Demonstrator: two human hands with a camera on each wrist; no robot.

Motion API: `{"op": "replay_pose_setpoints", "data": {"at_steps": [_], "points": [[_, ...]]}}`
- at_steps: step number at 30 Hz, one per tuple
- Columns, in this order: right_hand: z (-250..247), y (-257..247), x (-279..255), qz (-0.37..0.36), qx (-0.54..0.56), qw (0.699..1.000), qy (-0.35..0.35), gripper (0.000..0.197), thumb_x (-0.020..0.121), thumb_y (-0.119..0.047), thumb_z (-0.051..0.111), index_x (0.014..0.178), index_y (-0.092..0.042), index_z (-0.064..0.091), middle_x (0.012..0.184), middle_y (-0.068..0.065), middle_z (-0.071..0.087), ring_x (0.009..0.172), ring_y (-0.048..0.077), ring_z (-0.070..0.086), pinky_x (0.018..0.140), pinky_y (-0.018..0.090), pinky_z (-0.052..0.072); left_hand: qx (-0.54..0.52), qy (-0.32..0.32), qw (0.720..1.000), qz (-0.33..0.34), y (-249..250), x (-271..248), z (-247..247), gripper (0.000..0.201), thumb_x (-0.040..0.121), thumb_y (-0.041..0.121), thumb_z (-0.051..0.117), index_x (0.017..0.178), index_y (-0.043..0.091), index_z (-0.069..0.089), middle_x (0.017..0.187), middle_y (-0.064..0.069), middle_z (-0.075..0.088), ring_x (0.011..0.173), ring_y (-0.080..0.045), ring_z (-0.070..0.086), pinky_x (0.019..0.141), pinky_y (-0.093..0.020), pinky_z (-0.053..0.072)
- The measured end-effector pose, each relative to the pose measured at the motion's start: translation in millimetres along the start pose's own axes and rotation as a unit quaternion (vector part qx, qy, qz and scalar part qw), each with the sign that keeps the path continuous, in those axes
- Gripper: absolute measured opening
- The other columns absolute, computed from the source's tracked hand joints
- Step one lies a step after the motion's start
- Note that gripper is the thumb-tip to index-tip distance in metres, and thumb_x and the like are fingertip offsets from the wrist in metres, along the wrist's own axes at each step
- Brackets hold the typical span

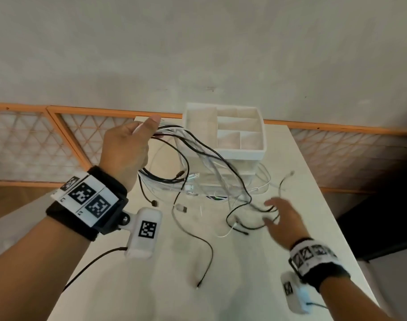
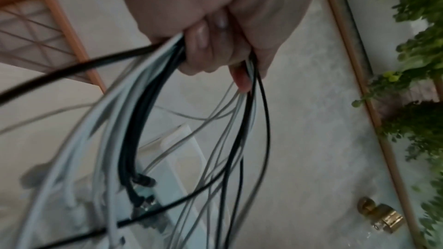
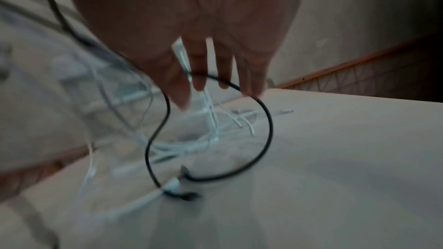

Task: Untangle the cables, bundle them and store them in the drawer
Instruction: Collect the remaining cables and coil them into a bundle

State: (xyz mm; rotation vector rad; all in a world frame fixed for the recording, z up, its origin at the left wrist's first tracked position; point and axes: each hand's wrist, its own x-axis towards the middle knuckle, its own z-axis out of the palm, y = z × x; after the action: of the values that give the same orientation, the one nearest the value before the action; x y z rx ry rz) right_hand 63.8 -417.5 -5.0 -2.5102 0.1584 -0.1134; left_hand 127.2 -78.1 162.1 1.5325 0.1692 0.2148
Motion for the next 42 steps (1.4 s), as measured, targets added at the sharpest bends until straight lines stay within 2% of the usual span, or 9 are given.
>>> {"op": "replay_pose_setpoints", "data": {"at_steps": [2,4,8,13,20,23,29,35,42], "points": [[11.8,9.6,-15.4,0.029,-0.067,0.987,-0.141,0.054,0.074,-0.005,0.07,0.121,-0.031,0.06,0.146,0.003,0.048,0.126,0.027,0.054,0.109,0.032,0.04,-0.004,-0.039,0.999,0.001,4.5,-2.2,-1.5,0.036,0.085,0.039,0.072,0.065,0.015,0.054,0.042,0.009,0.019,0.039,-0.013,0.012,0.043,-0.023,0.012],[-1.6,-13.4,-11.8,0.036,-0.065,0.993,-0.095,0.049,0.073,-0.013,0.066,0.108,-0.046,0.058,0.135,-0.01,0.057,0.104,0.019,0.064,0.097,0.037,0.05,0.018,-0.085,0.996,0.004,6.2,-7.2,-2.0,0.048,0.084,0.04,0.071,0.054,0.015,0.044,0.043,0.008,0.019,0.04,-0.015,0.011,0.044,-0.025,0.012],[-54.9,-115.1,6.1,-0.119,0.043,0.99,0.063,0.037,0.08,-0.012,0.072,0.112,-0.03,0.067,0.101,-0.017,0.066,0.059,0.006,0.057,0.071,0.02,0.051,0.077,-0.184,0.98,-0.005,11.2,-21.3,2.0,0.051,0.082,0.042,0.071,0.049,0.011,0.047,0.048,0.003,0.019,0.044,-0.016,0.011,0.048,-0.031,0.01],[-61.4,-213.8,6.8,-0.214,0.247,0.941,-0.089,0.02,0.086,-0.013,0.069,0.103,-0.023,0.068,0.088,-0.015,0.067,0.048,0.011,0.044,0.049,0.019,0.039,0.189,-0.276,0.942,0.032,23.3,-37.0,6.7,0.027,0.085,0.033,0.07,0.062,0.017,0.071,0.038,0.01,0.033,0.036,-0.006,0.025,0.039,-0.017,0.023],[-31.6,-199.4,-5.8,-0.112,0.3,0.918,-0.234,0.026,0.09,-0.025,0.07,0.066,-0.019,0.062,0.06,-0.003,0.06,0.045,0.006,0.041,0.049,0.015,0.035,0.196,-0.238,0.949,0.066,21.9,-29.1,-28.7,0.037,0.081,0.035,0.074,0.069,0.001,0.069,0.038,0.011,0.03,0.036,-0.005,0.025,0.041,-0.016,0.022],[-12.3,-169.7,-2.7,-0.072,0.206,0.961,-0.167,0.047,0.087,-0.048,0.066,0.061,-0.009,0.058,0.051,-0.004,0.051,0.046,0.014,0.04,0.051,0.021,0.034,0.159,-0.208,0.961,0.086,24.0,-22.7,-43.6,0.034,0.081,0.037,0.075,0.06,0.011,0.068,0.045,0.006,0.027,0.04,-0.01,0.023,0.043,-0.021,0.02],[25.7,-98.6,10.1,0.077,-0.129,0.98,-0.127,0.04,0.096,-0.033,0.055,0.06,-0.015,0.05,0.071,0.003,0.059,0.071,0.024,0.056,0.062,0.027,0.036,0.015,-0.136,0.986,0.094,48.8,-5.4,-60.1,0.051,0.083,0.031,0.075,0.053,0.008,0.041,0.048,0.0,0.018,0.043,-0.021,0.01,0.045,-0.031,0.012],[-2.8,-75.3,45.7,0.176,-0.1,0.979,0.011,0.035,0.098,-0.033,0.048,0.116,-0.009,0.065,0.118,0.023,0.062,0.108,0.04,0.061,0.089,0.038,0.047,0.106,-0.094,0.977,0.161,50.0,-0.5,-61.3,0.067,0.083,0.041,0.073,0.063,-0.011,0.037,0.054,-0.025,0.022,0.048,-0.033,0.016,0.046,-0.036,0.017],[-97.5,-77.9,78.9,0.075,0.045,0.945,0.314,0.015,0.089,-0.028,0.06,0.09,-0.015,0.067,0.085,0.009,0.069,0.08,0.03,0.063,0.072,0.038,0.052,0.162,0.039,0.972,0.163,20.3,1.7,-47.2,0.066,0.082,0.047,0.07,0.073,-0.016,0.053,0.061,-0.015,0.027,0.052,-0.024,0.022,0.05,-0.032,0.021]]}}
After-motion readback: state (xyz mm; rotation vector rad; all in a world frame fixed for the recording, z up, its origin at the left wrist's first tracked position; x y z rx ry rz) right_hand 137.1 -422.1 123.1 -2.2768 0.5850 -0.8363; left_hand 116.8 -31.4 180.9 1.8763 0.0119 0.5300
